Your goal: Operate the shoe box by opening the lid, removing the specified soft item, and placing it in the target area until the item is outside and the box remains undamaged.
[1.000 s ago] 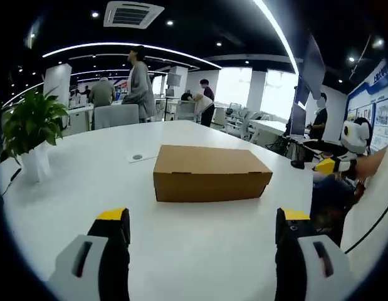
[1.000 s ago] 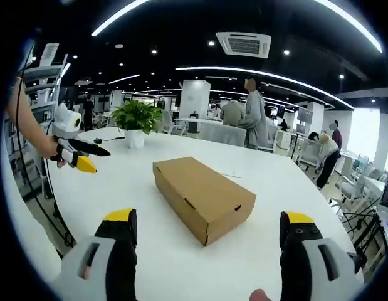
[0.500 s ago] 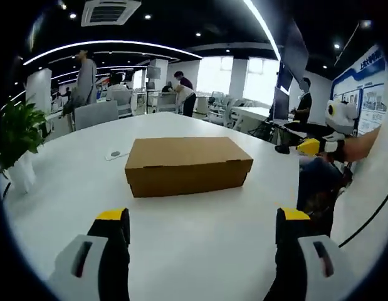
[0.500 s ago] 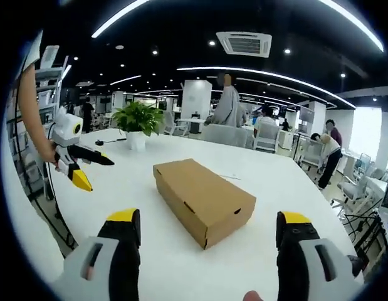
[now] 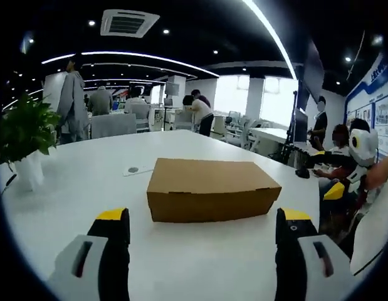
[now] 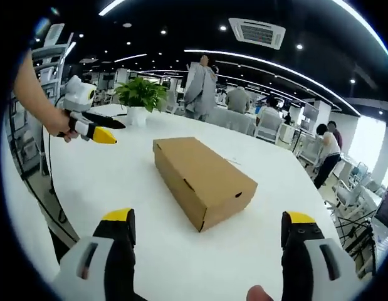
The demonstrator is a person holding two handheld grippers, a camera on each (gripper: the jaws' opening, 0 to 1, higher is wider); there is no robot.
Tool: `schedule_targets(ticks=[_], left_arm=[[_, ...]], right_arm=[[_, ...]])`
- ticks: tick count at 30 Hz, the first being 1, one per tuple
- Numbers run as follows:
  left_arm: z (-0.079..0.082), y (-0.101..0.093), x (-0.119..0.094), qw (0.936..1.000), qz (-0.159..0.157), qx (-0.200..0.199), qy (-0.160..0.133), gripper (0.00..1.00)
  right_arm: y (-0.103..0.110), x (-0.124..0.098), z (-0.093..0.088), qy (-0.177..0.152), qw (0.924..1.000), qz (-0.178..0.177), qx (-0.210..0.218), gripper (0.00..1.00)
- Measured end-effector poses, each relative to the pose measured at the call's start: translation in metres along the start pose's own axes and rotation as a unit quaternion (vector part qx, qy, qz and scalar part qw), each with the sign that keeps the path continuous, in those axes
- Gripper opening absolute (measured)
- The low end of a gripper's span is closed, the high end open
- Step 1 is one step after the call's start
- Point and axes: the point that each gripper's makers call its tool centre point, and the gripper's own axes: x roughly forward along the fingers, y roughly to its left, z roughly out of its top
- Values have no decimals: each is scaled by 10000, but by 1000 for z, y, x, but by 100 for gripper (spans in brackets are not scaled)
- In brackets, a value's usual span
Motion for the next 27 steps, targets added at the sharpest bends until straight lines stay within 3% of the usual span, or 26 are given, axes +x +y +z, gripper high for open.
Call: schedule_targets(ticks=[1, 3, 4, 7, 9, 10, 13, 22, 27], left_arm=[[-2, 3, 0, 10000, 31, -25, 67, 100], [-4, 7, -4, 9998, 146, 78, 105, 99], [-4, 11, -7, 9995, 231, 172, 91, 99], [-1, 10, -12, 9994, 302, 188, -8, 99], [-3, 14, -12, 9992, 368, 168, 36, 99], [-5, 18, -14, 9992, 363, 161, 13, 99], [-4, 13, -13, 9995, 293, 68, -23, 99], [-9, 3, -9, 9997, 197, 112, 90, 99], [-13, 3, -5, 9994, 129, 154, 298, 99]], right_arm=[[-1, 1, -2, 91, 9997, -28, -231, 99], [-7, 0, -7, 487, 9895, -237, -1341, 93], [-7, 1, -2, 343, 9897, -299, -1356, 93], [2, 1, 13, -192, 9983, -89, -547, 100], [-1, 3, 8, 3, 9986, -112, -524, 99], [-1, 4, 2, 178, 9993, -121, -291, 99], [1, 6, 10, -128, 9999, -40, 91, 99], [2, 8, 23, -431, 9983, -4, 398, 95], [3, 10, 19, -298, 9988, 2, 382, 93]])
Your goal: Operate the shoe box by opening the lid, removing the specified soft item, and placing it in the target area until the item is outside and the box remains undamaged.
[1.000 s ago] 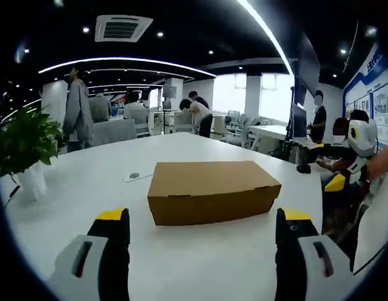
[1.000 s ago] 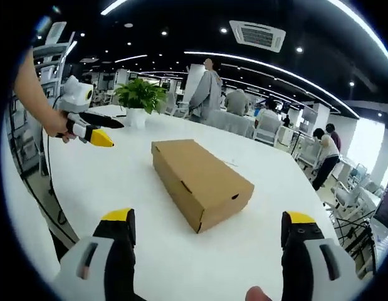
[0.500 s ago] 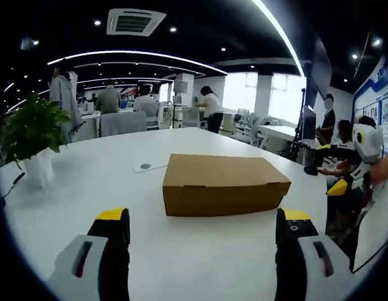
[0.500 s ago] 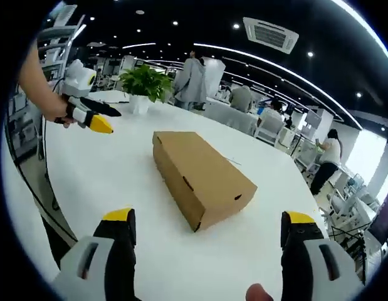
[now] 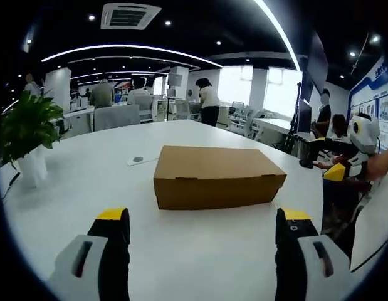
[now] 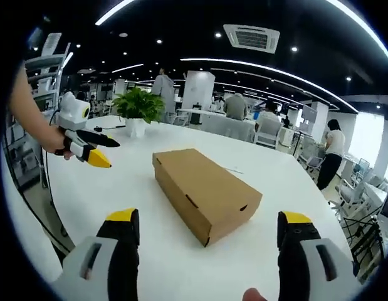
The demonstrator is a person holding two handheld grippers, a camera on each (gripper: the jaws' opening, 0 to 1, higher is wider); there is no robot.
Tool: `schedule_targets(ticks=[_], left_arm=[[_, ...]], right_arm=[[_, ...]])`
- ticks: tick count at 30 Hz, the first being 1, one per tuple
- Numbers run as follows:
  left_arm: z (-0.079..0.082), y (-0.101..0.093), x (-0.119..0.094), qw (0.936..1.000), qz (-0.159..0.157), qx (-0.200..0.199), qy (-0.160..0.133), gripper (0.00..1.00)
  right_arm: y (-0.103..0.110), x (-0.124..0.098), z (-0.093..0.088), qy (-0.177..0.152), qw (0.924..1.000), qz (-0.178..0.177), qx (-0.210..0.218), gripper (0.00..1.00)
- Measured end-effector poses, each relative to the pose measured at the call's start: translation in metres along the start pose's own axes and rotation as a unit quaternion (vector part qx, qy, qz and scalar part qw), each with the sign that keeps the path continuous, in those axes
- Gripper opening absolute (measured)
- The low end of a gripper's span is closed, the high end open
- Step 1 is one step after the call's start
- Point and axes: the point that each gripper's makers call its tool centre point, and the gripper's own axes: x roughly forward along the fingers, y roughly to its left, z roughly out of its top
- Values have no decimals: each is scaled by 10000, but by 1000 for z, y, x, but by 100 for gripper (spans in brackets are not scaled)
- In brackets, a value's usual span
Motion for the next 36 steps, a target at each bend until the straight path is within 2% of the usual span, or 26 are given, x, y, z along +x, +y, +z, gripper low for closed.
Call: schedule_targets(ticks=[3, 4, 6, 9, 11, 13, 19, 22, 23, 26, 29, 31, 33, 36], left_arm=[[0, 1, 3, 9998, -100, 156, 15, 99], [-2, 1, 5, 9995, -159, 275, 86, 99], [-9, 1, 6, 9967, -318, 619, 413, 99], [-7, 2, 9, 9944, -459, 864, 400, 99], [-6, 6, 12, 9945, -424, 849, 439, 99], [-7, 18, 16, 9940, -248, 912, 547, 99], [-2, 19, 23, 9950, -251, 794, 552, 99], [0, 20, 27, 9936, -308, 878, 643, 99], [-1, 13, 30, 9915, -363, 1019, 725, 99], [-2, 13, 32, 9893, -468, 1095, 840, 99], [-3, 15, 39, 9897, -520, 910, 973, 99], [-1, 19, 42, 9902, -475, 919, 937, 99], [0, 16, 44, 9910, -492, 844, 910, 99], [3, 22, 54, 9903, -447, 975, 887, 99]], right_arm=[[-1, 1, -7, 122, 9998, -16, 159, 93], [-2, 0, -7, 125, 9997, -13, 201, 93], [-2, 0, -8, 134, 9997, -27, 218, 93], [-4, 0, -10, 218, 9995, -54, 235, 93], [-5, 1, -12, 265, 9992, -68, 301, 94], [-6, 2, -14, 340, 9987, -80, 368, 94], [-3, 10, -9, 370, 9986, 65, 369, 97], [-6, 14, -10, 532, 9971, 63, 549, 99], [-7, 15, -11, 554, 9964, 77, 633, 100], [-11, 21, -11, 507, 9960, 127, 718, 100], [-11, 23, -10, 448, 9960, 130, 758, 99], [-13, 26, -11, 346, 9955, 113, 871, 99], [-10, 30, -13, 394, 9941, 143, 1001, 99], [-9, 40, -9, 301, 9934, 166, 1094, 99]])
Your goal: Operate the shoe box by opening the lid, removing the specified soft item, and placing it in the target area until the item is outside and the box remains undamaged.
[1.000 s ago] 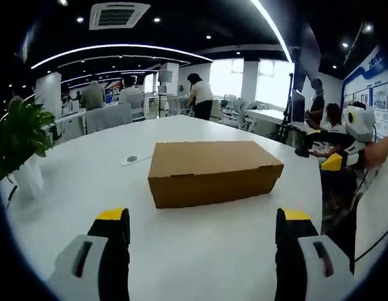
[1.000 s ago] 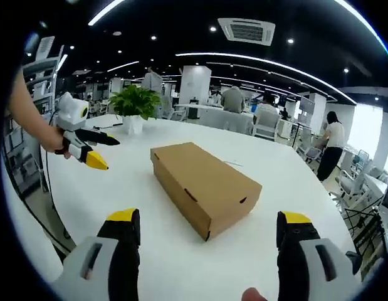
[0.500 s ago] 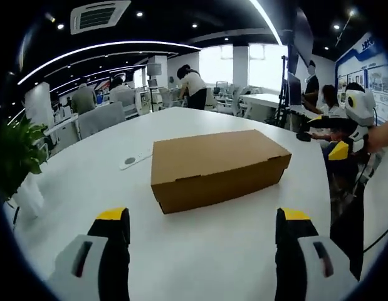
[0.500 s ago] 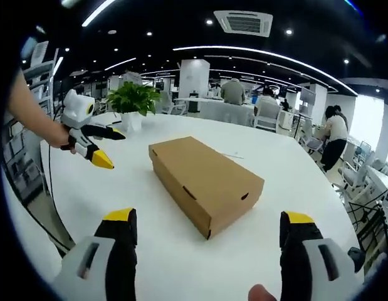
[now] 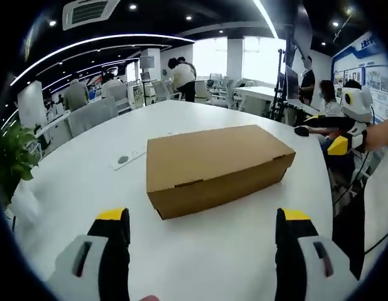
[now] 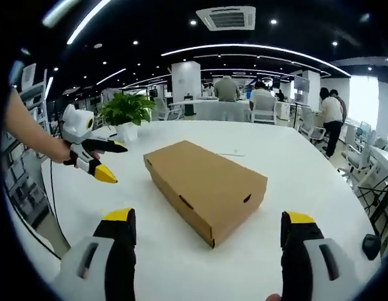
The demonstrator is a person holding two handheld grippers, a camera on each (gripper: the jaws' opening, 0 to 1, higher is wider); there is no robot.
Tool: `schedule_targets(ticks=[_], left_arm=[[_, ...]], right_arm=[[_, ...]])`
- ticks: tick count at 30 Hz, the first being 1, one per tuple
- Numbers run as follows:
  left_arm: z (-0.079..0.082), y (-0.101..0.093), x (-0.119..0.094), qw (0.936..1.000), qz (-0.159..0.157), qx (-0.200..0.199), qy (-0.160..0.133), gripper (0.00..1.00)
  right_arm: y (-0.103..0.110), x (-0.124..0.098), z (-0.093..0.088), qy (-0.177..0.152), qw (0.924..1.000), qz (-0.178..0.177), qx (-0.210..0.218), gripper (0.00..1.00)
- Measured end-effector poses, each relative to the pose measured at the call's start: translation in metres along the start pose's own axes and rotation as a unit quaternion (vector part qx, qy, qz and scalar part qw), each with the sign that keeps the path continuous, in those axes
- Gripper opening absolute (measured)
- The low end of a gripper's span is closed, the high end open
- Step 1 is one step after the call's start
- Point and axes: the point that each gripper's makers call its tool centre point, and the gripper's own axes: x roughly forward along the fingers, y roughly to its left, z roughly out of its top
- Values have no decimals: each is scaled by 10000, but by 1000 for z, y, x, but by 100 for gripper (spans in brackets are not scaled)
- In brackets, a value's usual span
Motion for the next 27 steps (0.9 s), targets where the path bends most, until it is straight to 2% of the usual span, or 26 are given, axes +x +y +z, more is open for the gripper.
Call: schedule_targets(ticks=[1, 2, 3, 4, 5, 6, 8, 10, 12, 14, 17, 19, 23, 27], left_arm=[[-1, 9, 6, 9998, 134, 110, 72, 99], [0, 11, 8, 9998, 151, 94, 96, 99], [7, 8, 14, 9997, 79, -231, -1, 99], [12, 6, 17, 9991, -8, -426, -48, 99], [15, 5, 18, 9989, -41, -469, -4, 99], [22, 6, 19, 9994, -28, -351, -26, 99], [29, 4, 21, 9998, -179, -104, -79, 100], [23, 7, 22, 9994, -200, 222, 144, 100], [20, 6, 21, 9993, -216, 158, 259, 100], [19, 7, 19, 9992, -240, 177, 284, 100], [15, 10, 18, 9980, -307, 377, 410, 100], [14, 14, 19, 9975, -285, 427, 477, 100], [8, 33, 29, 9983, -108, 217, 527, 100], [13, 24, 28, 9992, -58, 33, 389, 100]], right_arm=[[-1, 3, 0, 21, 9998, -52, 178, 99], [-1, 5, 2, 17, 9995, -79, 319, 99], [2, 10, 10, -221, 9992, 13, 340, 99], [3, 13, 12, -267, 9991, 21, 328, 98], [4, 15, 11, -160, 9994, 20, 301, 96], [3, 17, 9, -30, 9996, 10, 271, 95], [0, 19, 10, -72, 9998, -35, 183, 95], [0, 16, 11, -108, 9999, -31, 95, 96], [-6, 18, 11, -68, 9997, 109, -222, 96], [-21, 16, 8, 125, 9988, 19, -473, 96], [-28, 12, 11, 89, 9990, 8, -444, 100], [-36, 8, 10, 99, 9992, -148, -359, 100], [-37, 7, 3, 126, 9994, -287, -156, 100], [-30, 10, 5, -56, 9994, -314, -135, 96]])
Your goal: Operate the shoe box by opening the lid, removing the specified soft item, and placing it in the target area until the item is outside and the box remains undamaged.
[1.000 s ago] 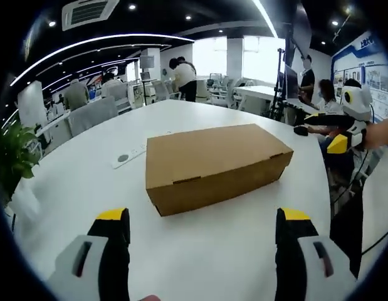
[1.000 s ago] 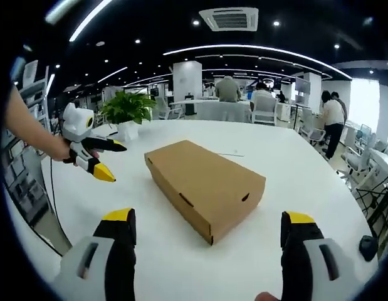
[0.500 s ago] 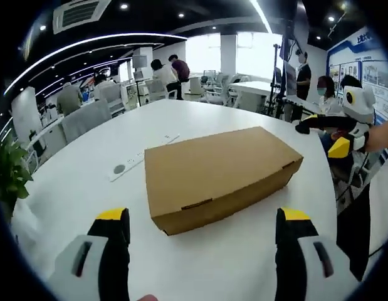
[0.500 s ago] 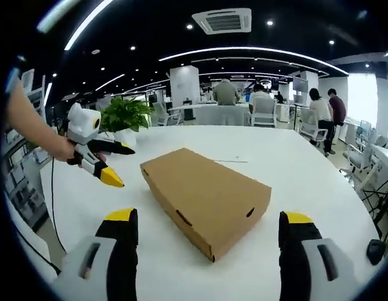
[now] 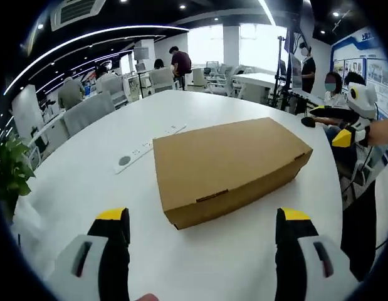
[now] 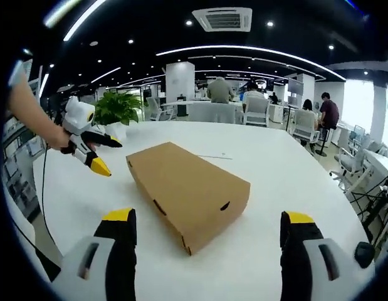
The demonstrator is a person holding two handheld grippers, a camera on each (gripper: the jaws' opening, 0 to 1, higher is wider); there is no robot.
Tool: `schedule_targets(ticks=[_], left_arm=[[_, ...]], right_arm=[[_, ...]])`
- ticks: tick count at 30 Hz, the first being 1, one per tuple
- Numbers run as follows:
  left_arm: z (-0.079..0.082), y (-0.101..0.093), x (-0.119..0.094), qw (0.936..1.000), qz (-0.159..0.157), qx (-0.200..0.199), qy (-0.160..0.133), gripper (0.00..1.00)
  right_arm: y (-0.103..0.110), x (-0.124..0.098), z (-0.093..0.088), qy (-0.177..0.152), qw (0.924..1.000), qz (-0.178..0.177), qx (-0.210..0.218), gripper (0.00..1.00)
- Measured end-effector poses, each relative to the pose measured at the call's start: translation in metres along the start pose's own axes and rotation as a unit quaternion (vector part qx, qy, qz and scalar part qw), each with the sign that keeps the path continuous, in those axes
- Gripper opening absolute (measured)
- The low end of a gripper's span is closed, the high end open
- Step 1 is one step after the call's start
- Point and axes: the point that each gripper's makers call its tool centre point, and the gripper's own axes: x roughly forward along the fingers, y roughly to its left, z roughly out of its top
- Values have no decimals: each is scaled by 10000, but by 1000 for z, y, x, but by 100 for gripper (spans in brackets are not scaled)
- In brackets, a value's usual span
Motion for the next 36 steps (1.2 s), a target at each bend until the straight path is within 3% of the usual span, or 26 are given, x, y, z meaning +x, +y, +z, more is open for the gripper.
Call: schedule_targets(ticks=[2, 3, 5, 7, 8, 11, 14, 16, 19, 20, 22, 26, 30, 33, 35, 36], left_arm=[[11, 0, 1, 9997, 85, -178, -130, 100], [14, 0, 2, 9996, 121, -177, -160, 100], [24, -1, 5, 9993, 78, -91, -361, 100], [27, -1, 8, 9994, 81, 233, -243, 100], [31, -6, 11, 9995, 68, 214, -221, 100], [19, 2, 11, 9994, 82, 331, -6, 99], [12, 0, 14, 9988, 10, 474, 107, 99], [6, 2, 18, 9984, -13, 529, 212, 99], [10, 1, 19, 9999, -21, 81, 150, 99], [14, 4, 21, 9998, -17, -185, 60, 99], [16, 4, 21, 9999, 26, -134, 8, 99], [13, 2, 29, 9999, -32, -13, 132, 99], [15, -9, 34, 9968, -197, -773, -66, 99], [7, -2, 38, 9992, -31, -394, 24, 99], [-1, 8, 39, 9995, 116, -112, 276, 99], [-1, 10, 40, 9994, 164, -128, 263, 99]], right_arm=[[0, 3, 5, -33, 9998, -72, 186, 90], [-3, 6, 8, -74, 9990, -226, 366, 90], [3, 10, 17, -150, 9987, -163, 459, 91], [6, 14, 19, -121, 9995, -139, 261, 91], [8, 16, 16, 34, 9998, -99, -146, 91], [11, 20, 10, 219, 9984, -57, -512, 91], [15, 24, 4, 282, 9994, 40, -197, 93], [18, 28, -9, 518, 9982, 80, -302, 92], [19, 31, -11, 448, 9984, 49, -330, 89], [22, 32, -6, 204, 9995, 50, -216, 89], [25, 33, -3, 61, 9999, 91, -91, 90], [31, 39, -15, 384, 9988, 163, -263, 89], [22, 45, -17, 390, 9992, 63, -65, 86], [13, 47, -17, 400, 9991, -56, 156, 86], [10, 44, -17, 385, 9991, -81, 179, 87], [8, 43, -18, 407, 9989, -105, 191, 87]])
